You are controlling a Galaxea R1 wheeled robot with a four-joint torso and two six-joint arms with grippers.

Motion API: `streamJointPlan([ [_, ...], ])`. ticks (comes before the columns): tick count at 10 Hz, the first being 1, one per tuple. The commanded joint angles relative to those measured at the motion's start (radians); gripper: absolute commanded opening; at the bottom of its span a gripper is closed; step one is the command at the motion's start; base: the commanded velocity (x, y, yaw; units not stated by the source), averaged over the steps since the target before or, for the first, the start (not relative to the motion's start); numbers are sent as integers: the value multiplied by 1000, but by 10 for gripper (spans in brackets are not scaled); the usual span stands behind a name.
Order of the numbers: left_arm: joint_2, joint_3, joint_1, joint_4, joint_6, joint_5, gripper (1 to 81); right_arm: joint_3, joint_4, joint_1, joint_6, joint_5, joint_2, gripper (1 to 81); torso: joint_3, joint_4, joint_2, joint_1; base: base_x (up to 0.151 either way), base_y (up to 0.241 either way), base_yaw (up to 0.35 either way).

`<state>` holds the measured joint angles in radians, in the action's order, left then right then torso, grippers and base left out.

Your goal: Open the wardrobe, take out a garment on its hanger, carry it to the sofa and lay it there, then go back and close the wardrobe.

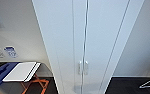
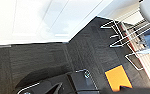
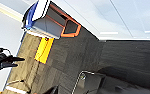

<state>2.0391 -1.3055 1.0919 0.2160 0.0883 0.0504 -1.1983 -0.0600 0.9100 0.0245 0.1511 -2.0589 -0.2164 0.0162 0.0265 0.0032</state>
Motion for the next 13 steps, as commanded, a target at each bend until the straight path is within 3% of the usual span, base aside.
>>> streamJointPlan([
  [1,-75,89,-134,13,1,-92,811,85,-40,-163,-9,39,61,811,0,0,0,0,0,0,0],
  [4,-127,146,-203,14,-1,-93,811,112,-41,-243,-14,41,70,811,0,0,0,0,0,0,0],
  [9,-137,170,-318,5,-1,-96,811,131,-40,-407,-67,84,47,811,0,0,-1,1,0,0,0],
  [13,-140,173,-430,-26,1,-164,811,112,-38,-509,-92,136,1,811,-1,0,-2,2,0,0,0],
])
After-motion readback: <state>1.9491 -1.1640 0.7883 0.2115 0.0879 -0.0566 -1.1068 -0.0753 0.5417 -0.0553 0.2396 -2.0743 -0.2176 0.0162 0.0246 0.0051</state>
